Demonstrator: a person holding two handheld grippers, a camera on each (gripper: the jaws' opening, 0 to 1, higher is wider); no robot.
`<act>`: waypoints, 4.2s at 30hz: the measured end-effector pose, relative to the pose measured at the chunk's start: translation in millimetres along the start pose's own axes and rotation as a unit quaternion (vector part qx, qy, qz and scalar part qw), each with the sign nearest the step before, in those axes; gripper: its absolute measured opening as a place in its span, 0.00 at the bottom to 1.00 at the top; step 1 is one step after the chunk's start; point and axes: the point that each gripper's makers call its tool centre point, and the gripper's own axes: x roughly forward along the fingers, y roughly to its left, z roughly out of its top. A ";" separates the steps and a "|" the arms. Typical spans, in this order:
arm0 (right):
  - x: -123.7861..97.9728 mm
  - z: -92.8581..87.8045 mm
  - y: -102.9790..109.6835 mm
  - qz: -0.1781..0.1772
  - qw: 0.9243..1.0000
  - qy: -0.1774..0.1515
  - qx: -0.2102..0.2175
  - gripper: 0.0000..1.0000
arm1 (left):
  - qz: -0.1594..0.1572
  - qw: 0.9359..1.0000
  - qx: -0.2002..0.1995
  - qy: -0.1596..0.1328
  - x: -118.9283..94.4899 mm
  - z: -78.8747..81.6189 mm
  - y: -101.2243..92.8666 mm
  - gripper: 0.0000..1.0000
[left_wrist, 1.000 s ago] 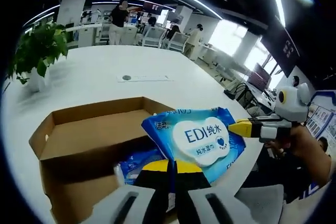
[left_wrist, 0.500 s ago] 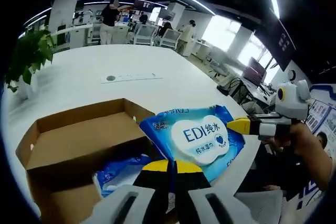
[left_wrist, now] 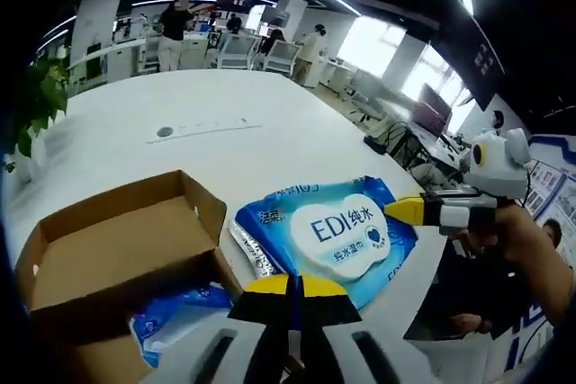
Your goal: Operate the shoe box by opening the lid, removing the specified soft item, and placing it in the target area until the item is outside and the box remains undamaged.
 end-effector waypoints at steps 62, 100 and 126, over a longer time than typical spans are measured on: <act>91.7 -15.6 -52.6 -0.007 0.999 0.033 -0.038 0.12 | 0.068 0.957 0.240 0.146 68.7 -20.1 33.3 0.14; 25.6 7.2 23.8 0.016 0.984 0.027 -0.175 0.38 | 0.012 0.986 0.158 0.061 -24.7 -27.4 43.3 0.29; 54.5 -7.7 134.1 0.125 0.955 0.040 -0.267 0.29 | -0.043 0.960 0.247 0.125 -44.9 -58.4 86.9 0.28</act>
